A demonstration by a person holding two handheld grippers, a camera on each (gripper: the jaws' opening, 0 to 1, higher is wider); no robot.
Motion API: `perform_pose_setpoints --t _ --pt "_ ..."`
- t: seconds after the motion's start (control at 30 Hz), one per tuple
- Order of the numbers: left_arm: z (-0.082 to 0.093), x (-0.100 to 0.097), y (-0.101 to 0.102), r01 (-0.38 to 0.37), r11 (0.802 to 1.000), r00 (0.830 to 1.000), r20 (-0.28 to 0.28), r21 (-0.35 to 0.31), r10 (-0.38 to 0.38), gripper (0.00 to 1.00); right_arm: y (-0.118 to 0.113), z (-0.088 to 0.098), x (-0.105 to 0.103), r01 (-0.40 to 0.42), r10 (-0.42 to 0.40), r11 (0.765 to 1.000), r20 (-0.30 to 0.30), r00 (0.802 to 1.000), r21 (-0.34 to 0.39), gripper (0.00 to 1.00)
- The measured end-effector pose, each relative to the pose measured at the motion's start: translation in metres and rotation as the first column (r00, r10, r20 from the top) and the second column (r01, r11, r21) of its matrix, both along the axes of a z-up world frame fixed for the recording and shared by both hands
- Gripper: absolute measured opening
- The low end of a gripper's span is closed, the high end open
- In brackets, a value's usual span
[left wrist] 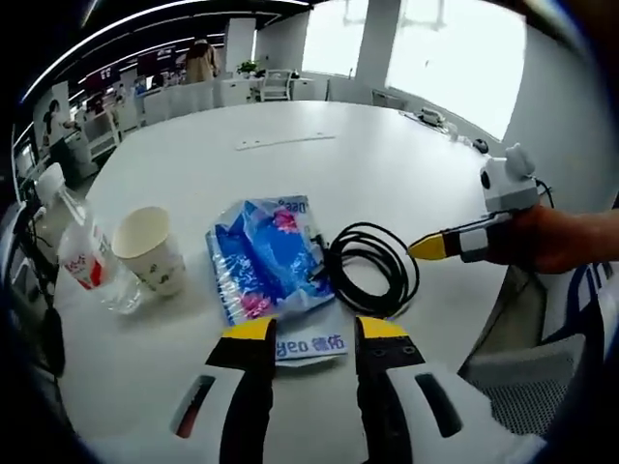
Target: Arrange the tabletop items into an orderly group along one side of the table until the central work area is clear of visible clutter.
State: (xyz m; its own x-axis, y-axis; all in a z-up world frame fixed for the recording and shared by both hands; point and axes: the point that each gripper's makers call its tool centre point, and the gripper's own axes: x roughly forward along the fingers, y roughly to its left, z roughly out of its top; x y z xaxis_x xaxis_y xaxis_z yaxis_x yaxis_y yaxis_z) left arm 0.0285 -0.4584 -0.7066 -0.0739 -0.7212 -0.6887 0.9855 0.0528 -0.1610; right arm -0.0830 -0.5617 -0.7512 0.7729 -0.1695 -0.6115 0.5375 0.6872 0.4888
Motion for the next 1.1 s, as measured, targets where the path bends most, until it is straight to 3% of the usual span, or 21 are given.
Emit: perform_pose_setpoints --t 0.13,0.23,0.47,0.67,0.8,0.87,0.9,1.1 --pt "-0.007 -0.01 -0.011 -0.027 1.0 0.999 -0.045 0.014 0.027 0.29 0.001 -0.001 0.006 -0.015 0.015 1.0 0.002 1.0 0.004 0.15" --pt "-0.014 -0.018 -0.02 -0.081 0.996 0.989 -0.118 0.024 0.084 0.27 0.0 -0.005 0.011 -0.017 0.017 1.0 0.0 1.0 0.015 0.14" --pt "-0.029 -0.027 -0.027 -0.074 0.994 0.99 -0.112 0.077 0.082 0.26 0.0 -0.005 0.015 0.001 -0.002 0.999 0.011 1.0 0.035 0.1" --pt "-0.042 -0.034 -0.032 -0.121 0.986 0.975 -0.171 0.115 0.139 0.24 0.0 -0.007 0.015 0.027 -0.029 0.998 0.019 0.999 0.054 0.08" --pt "-0.046 -0.041 -0.037 -0.133 0.984 0.972 -0.18 0.12 0.154 0.17 0.002 -0.006 0.017 0.031 -0.033 0.997 0.033 0.999 0.064 0.06" --pt "-0.053 -0.036 -0.034 -0.13 0.98 0.983 -0.112 0.149 0.147 0.1 0.003 -0.008 0.015 0.024 -0.025 0.999 0.018 1.0 0.046 0.03" --pt "-0.056 -0.039 -0.034 -0.107 0.982 0.986 -0.111 0.157 0.125 0.08 0.005 -0.007 0.016 0.014 -0.015 0.999 0.023 1.0 0.049 0.01" --pt "-0.051 -0.039 -0.039 -0.14 0.98 0.977 -0.141 0.141 0.16 0.05 0.006 -0.003 0.01 0.009 -0.01 0.998 0.033 0.999 0.054 0.01"
